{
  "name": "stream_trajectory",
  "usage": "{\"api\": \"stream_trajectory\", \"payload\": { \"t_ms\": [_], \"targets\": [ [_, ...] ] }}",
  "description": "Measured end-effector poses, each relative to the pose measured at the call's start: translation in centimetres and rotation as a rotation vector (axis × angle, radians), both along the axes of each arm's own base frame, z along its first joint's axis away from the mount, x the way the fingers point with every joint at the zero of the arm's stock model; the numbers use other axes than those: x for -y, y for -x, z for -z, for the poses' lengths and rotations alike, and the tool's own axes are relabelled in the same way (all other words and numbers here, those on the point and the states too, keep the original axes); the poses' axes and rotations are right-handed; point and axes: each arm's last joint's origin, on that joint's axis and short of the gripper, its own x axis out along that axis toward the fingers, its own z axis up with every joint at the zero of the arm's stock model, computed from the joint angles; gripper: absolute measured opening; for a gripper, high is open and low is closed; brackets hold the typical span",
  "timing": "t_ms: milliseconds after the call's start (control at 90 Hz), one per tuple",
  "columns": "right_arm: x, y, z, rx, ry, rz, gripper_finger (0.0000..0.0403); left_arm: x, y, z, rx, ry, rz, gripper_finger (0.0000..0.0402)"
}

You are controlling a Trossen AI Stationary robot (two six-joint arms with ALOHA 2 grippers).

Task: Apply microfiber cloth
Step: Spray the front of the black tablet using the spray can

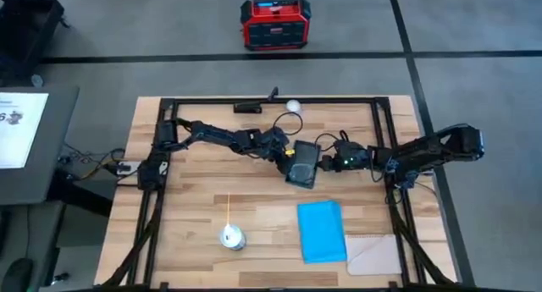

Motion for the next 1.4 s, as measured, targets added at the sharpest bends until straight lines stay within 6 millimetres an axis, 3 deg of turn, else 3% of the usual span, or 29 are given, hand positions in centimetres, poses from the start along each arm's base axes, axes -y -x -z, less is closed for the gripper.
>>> {"api": "stream_trajectory", "payload": {
  "t_ms": [289, 1400],
  "targets": [
    [-1.6, -0.6, 0.3, 0.013, -0.116, -0.039, 0.0147, 0.1, 0.0, 0.0, 0.003, 0.001, 0.000, 0.0000],
    [-0.7, -1.2, 0.5, -0.093, -0.082, -0.064, 0.0164, 0.6, -0.2, 0.0, 0.010, 0.012, 0.000, 0.0000]
  ]
}}
